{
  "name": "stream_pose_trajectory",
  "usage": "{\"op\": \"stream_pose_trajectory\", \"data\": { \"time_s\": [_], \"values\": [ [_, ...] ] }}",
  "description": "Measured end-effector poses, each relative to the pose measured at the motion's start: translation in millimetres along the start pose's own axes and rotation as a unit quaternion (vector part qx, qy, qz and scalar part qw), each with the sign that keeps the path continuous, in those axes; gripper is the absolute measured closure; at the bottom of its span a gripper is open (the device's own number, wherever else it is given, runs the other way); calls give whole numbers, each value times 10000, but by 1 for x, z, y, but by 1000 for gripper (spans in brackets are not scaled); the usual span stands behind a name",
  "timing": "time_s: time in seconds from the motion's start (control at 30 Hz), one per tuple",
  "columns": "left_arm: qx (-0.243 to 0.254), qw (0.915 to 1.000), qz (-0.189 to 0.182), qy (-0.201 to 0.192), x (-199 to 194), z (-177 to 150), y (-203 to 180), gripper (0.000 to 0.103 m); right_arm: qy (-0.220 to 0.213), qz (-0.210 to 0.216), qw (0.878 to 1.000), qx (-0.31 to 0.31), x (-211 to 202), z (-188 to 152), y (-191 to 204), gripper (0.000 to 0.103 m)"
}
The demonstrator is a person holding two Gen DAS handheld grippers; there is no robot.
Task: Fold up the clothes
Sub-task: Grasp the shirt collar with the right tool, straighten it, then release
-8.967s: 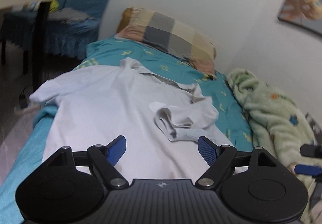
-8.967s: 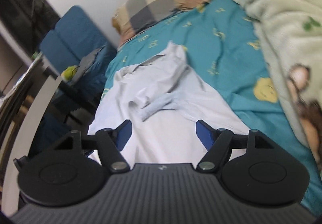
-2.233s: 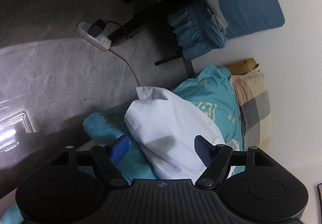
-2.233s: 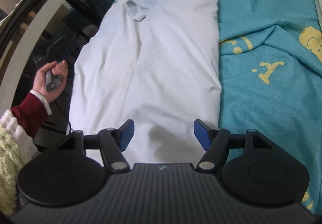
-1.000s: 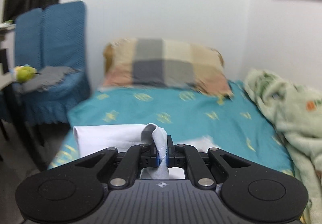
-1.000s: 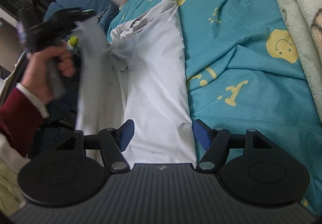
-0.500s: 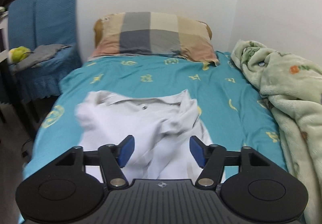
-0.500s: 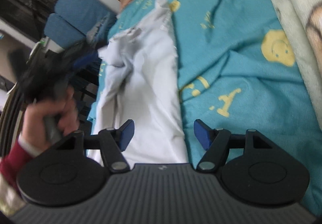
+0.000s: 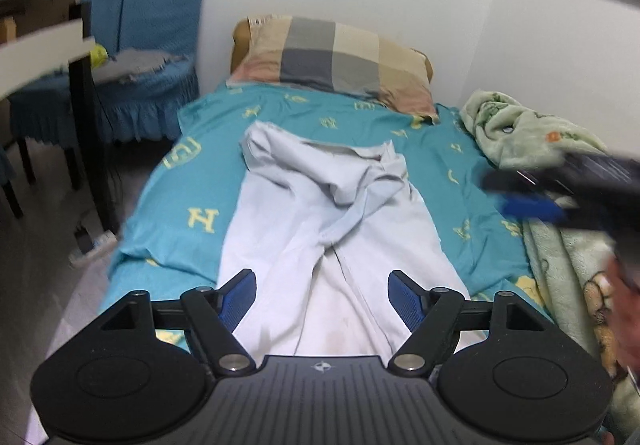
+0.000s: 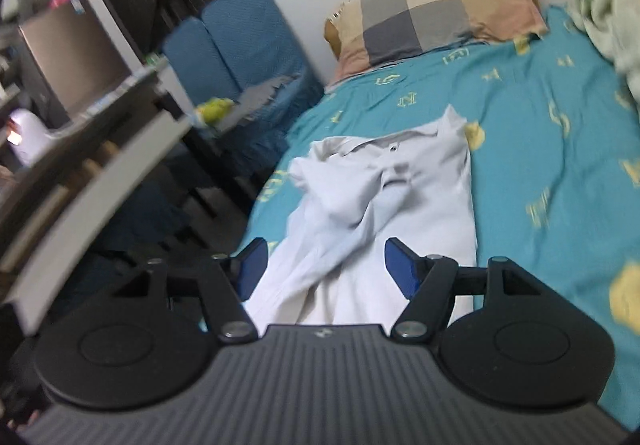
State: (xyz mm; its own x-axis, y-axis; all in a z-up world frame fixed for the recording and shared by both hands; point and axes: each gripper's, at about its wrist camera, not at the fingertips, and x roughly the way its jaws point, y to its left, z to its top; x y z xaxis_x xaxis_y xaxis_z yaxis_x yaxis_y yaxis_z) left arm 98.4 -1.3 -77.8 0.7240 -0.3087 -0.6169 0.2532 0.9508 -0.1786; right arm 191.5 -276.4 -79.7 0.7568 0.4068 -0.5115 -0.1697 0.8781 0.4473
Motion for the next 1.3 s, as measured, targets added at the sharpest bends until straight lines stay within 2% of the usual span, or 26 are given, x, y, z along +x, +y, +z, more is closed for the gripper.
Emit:
{"op": "stream_pose_trajectory", "data": {
  "time_s": [0.13, 0.17, 0.2, 0.3, 0.4, 0.43, 0.5, 0.53, 0.57, 0.67, 0.77, 0.83, 0.93, 1.03, 1.17, 1.23, 1.3],
  "values": [
    [-84, 9999, 52, 25, 25, -11, 14, 28, 101, -263, 9971, -700, 74, 19, 14, 36],
    [-81, 9999, 81, 57, 30, -12, 15, 29, 137, -311, 9959, -838, 92, 19, 16, 44],
    [-78, 9999, 104, 83, 34, -12, 17, 29, 183, -358, 9951, -906, 107, 19, 16, 46],
    [-74, 9999, 95, 106, 43, -9, 22, 29, 355, -649, 9849, -1567, 144, 12, 27, 48],
    [-89, 9998, 130, 102, 52, -4, 28, 29, 521, -1034, 9682, -2217, 175, 4, 36, 52],
    [-119, 9998, 119, 124, 55, -3, 30, 29, 569, -1168, 9618, -2412, 183, 0, 38, 57],
    [-189, 9995, 120, 203, 59, -3, 35, 29, 601, -1468, 9455, -2844, 197, -7, 41, 75],
    [-207, 9994, 123, 251, 61, -3, 37, 29, 527, -1581, 9410, -2945, 201, -7, 40, 90],
    [-211, 9993, 118, 272, 62, -3, 37, 29, 396, -1619, 9416, -2927, 202, -4, 39, 96],
    [-201, 9993, 94, 298, 65, -3, 39, 28, -79, -1705, 9504, -2599, 201, 17, 33, 98],
    [-173, 9992, 63, 343, 69, -4, 38, 28, -306, -2004, 9559, -2124, 210, 46, 15, 98],
    [-140, 9992, 52, 383, 72, -6, 37, 28, -219, -2137, 9615, -1713, 225, 60, -5, 98],
    [-94, 9989, 75, 452, 78, -8, 36, 28, 168, -2088, 9721, -1057, 253, 67, -36, 98],
    [-92, 9985, 68, 532, 85, -8, 35, 28, 363, -1942, 9764, -874, 271, 59, -51, 97],
    [-59, 9987, 51, 495, 89, -4, 32, 28, 97, -1751, 9818, -723, 254, 52, -51, 95],
    [-20, 9988, 9, 496, 90, -4, 30, 28, -13, -1758, 9820, -696, 237, 53, -46, 89],
    [-52, 9985, -26, 543, 91, -4, 29, 29, -143, -1602, 9854, -556, 210, 56, -41, 72]
  ]
}}
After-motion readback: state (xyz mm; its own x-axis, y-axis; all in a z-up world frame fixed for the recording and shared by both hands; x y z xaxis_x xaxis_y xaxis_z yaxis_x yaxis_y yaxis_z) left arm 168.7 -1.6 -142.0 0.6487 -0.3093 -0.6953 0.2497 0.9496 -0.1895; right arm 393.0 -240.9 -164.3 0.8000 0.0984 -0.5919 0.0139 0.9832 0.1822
